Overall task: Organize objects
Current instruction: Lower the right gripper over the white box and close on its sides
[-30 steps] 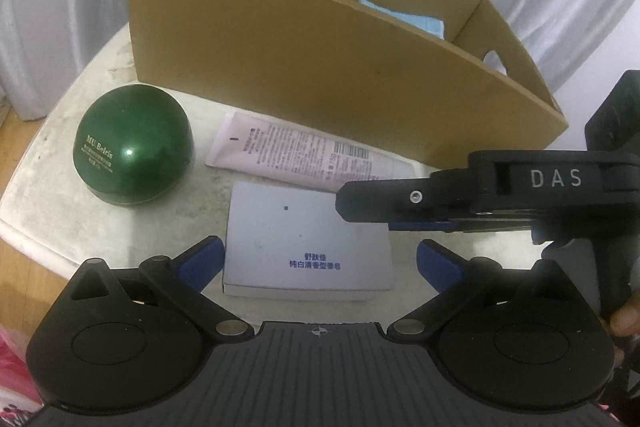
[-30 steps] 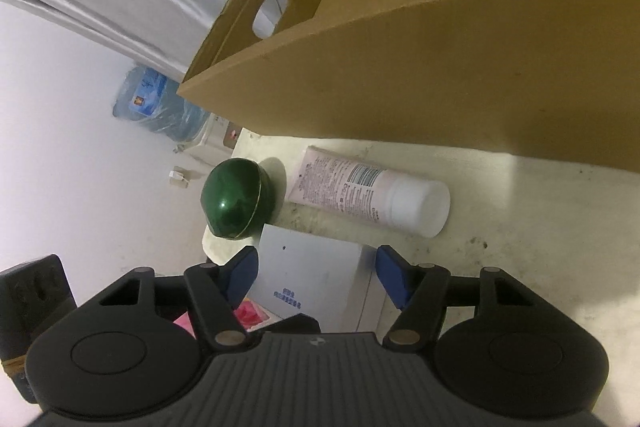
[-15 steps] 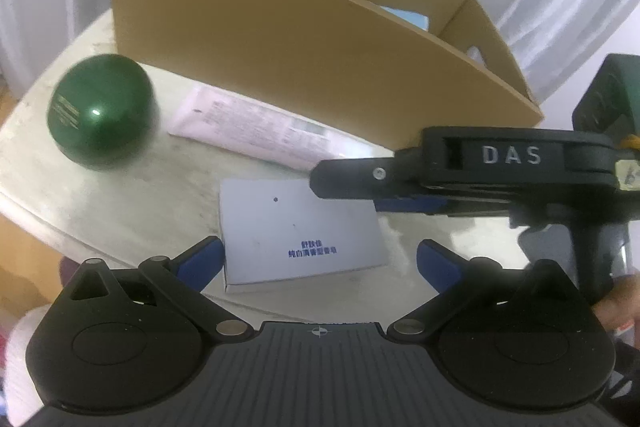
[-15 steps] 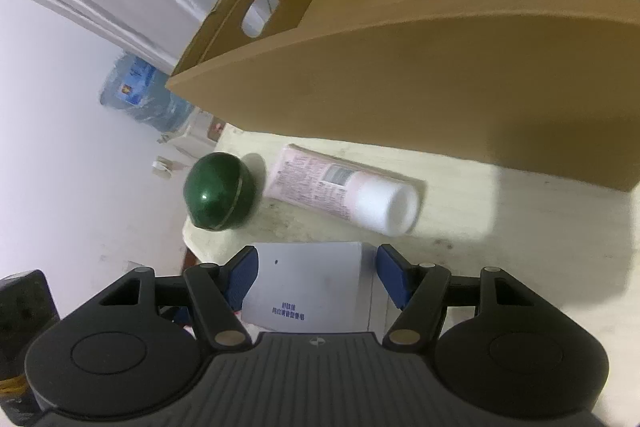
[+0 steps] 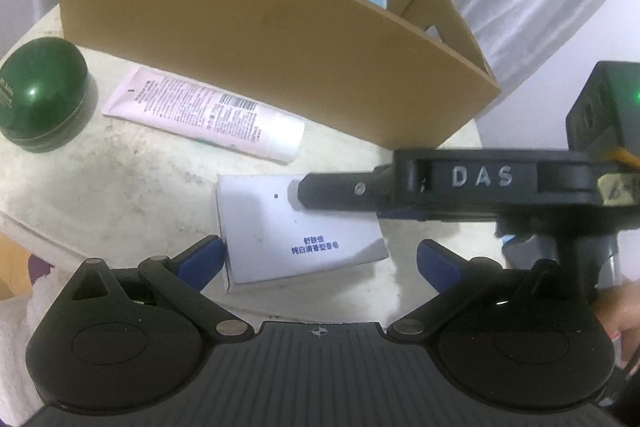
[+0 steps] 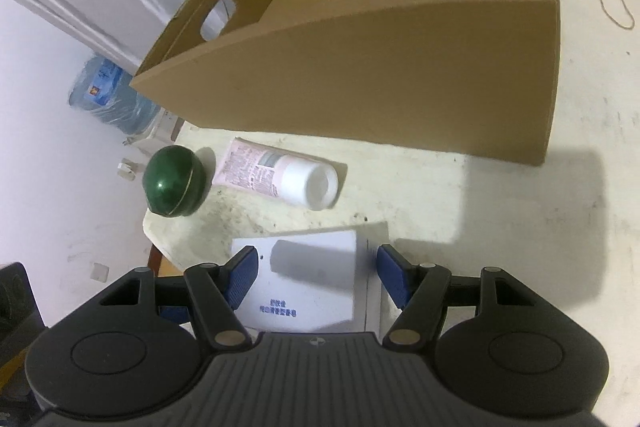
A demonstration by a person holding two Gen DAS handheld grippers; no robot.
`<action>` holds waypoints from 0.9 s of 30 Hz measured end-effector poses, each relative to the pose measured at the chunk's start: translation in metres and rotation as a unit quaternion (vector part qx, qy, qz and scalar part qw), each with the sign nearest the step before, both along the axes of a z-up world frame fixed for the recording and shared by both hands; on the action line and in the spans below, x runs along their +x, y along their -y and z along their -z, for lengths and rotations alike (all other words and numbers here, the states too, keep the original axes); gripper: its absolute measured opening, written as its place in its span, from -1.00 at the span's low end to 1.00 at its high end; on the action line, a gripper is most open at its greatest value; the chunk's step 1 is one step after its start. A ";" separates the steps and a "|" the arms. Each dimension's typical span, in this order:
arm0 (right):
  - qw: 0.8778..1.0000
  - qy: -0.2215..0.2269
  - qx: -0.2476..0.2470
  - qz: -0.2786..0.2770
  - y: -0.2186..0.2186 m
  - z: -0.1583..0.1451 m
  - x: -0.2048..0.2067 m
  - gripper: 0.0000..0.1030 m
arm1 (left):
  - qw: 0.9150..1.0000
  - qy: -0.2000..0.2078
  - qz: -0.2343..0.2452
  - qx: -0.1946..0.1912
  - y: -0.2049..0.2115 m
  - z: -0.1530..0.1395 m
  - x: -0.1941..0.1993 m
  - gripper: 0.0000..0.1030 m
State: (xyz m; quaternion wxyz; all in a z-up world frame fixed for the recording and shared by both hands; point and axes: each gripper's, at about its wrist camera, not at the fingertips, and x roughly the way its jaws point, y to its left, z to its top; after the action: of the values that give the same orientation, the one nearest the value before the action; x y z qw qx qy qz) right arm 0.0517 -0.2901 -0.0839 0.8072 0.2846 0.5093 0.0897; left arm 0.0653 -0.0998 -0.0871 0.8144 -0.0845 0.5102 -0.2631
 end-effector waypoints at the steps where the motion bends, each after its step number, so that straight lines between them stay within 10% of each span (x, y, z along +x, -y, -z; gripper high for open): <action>1: 1.000 0.001 -0.002 0.001 -0.001 0.000 0.000 0.35 | 1.000 -0.002 0.001 0.002 0.001 0.000 0.002 0.99; 27: 1.000 0.001 0.030 0.007 0.000 0.012 0.001 0.71 | 0.999 0.021 -0.027 -0.025 -0.011 0.029 0.019 1.00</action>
State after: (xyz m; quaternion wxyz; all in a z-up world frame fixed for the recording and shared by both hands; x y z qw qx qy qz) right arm 0.0526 -0.2902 -0.0963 0.7996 0.3122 0.5032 0.1000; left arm 0.0839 -0.0888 -0.1159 0.8297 -0.1126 0.4835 -0.2552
